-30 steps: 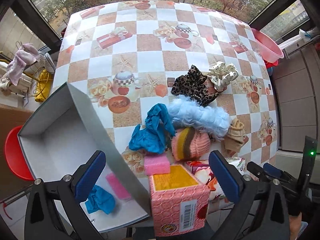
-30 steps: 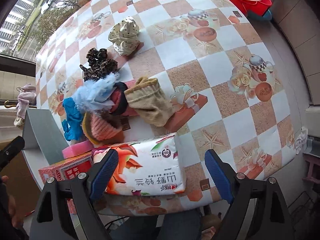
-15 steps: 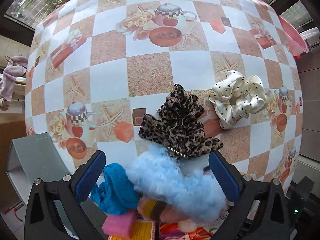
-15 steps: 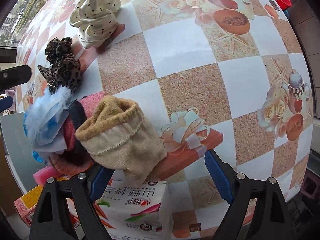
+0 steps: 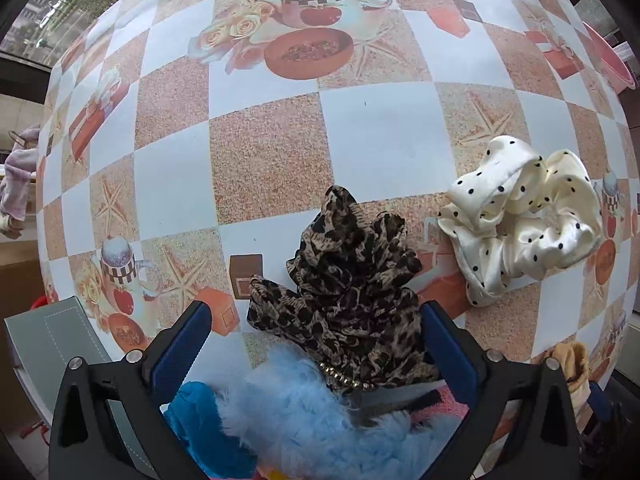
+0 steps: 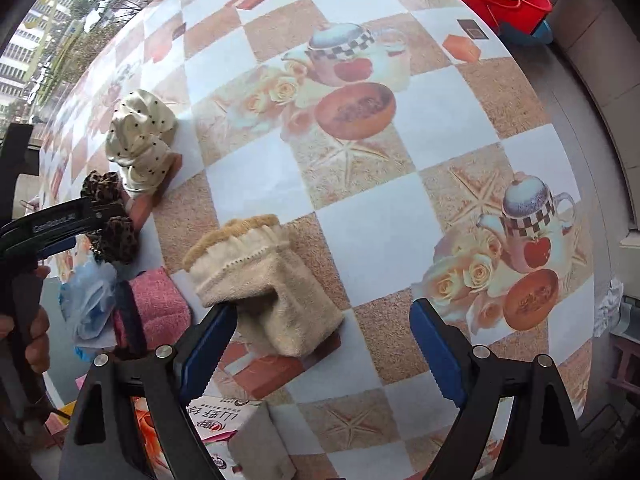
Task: Organize soft objects
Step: 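Grasp the leopard-print scrunchie with the left gripper while the right grasps the beige knit sock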
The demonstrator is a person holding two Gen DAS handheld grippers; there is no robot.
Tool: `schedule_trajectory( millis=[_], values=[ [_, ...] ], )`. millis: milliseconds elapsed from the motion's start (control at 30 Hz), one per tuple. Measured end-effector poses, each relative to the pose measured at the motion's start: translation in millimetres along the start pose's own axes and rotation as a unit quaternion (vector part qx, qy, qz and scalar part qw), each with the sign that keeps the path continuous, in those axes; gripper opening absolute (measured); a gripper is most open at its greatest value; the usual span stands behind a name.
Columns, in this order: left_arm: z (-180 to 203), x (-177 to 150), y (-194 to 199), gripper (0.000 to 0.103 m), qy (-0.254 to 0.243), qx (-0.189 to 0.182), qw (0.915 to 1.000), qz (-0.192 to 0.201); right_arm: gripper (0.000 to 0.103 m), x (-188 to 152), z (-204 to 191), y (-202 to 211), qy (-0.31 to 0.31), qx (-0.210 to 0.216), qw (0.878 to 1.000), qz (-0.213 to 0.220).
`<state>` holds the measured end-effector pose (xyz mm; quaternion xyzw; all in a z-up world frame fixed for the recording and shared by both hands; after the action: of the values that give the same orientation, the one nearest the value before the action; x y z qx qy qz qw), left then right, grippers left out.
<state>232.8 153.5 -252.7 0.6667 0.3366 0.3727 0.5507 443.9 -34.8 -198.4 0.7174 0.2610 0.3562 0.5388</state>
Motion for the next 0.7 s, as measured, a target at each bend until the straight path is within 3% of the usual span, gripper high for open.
schedule_trajectory(
  millis=[200, 467, 633, 667, 700],
  values=[
    [1, 3, -11, 0.103, 0.009, -0.004, 0.9999, -0.005, 0.089, 4, -29, -13, 0.064, -0.002, 0.998, -0.004],
    [-16, 7, -23, 0.103, 0.043, -0.054, 0.9974, -0.019, 0.090, 9, -71, -37, 0.109, -0.020, 0.994, -0.009],
    [-18, 10, -30, 0.103, 0.045, -0.052, 0.9969, -0.036, 0.089, 12, -92, -38, 0.143, -0.028, 0.989, 0.000],
    [-18, 9, -30, 0.103, 0.046, -0.051, 0.9968, -0.040, 0.086, 9, -97, -36, 0.153, -0.032, 0.988, 0.001],
    [-18, 9, -30, 0.103, 0.047, -0.050, 0.9968, -0.041, 0.070, 8, -100, -36, 0.161, -0.035, 0.986, 0.000]
  ],
)
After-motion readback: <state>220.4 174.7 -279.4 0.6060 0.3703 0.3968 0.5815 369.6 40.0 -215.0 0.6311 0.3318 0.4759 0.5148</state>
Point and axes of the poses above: each gripper's, at about its wrist camera, not at the fingertips, and y roughly against the way its jaws point, z to its right, x to its top, the point moved 6 cm from there along -y, roughly the way its jaws point, and after that the axes turned 12 degrees about z, right-handed, at the moved point
